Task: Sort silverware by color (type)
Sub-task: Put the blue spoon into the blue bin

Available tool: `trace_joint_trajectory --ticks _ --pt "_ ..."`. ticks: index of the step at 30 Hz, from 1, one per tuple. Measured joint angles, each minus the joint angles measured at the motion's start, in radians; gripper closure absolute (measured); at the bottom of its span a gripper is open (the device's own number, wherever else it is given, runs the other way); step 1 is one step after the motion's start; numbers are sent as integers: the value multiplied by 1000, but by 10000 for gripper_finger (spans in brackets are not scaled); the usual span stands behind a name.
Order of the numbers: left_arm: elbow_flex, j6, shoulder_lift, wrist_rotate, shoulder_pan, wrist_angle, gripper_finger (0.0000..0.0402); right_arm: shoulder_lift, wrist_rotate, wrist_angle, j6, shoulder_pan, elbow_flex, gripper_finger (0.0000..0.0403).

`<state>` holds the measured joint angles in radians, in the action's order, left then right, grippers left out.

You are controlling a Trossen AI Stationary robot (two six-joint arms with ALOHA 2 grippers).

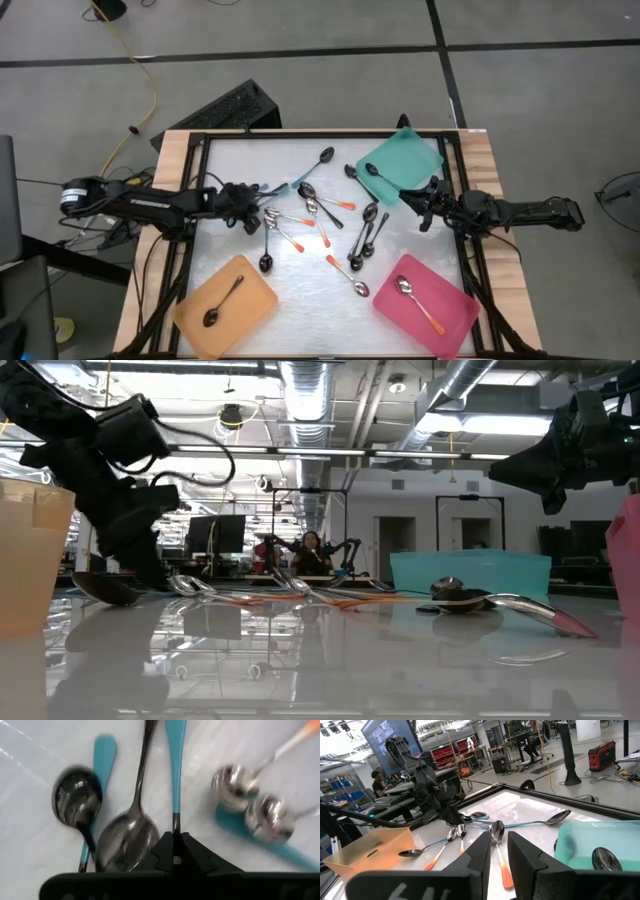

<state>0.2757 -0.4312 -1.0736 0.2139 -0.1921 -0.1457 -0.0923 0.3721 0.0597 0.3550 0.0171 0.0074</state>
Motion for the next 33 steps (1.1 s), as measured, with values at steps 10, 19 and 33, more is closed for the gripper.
trace_joint_trajectory --ticks 10,19,33 --pt "2 -52 179 9 0 98 401 0 0 11 36 0 0 322" --pt "2 21 354 -27 0 464 401 0 29 148 38 0 0 322" --pt "3 68 256 -59 0 778 401 -175 77 312 -34 -7 116 315"
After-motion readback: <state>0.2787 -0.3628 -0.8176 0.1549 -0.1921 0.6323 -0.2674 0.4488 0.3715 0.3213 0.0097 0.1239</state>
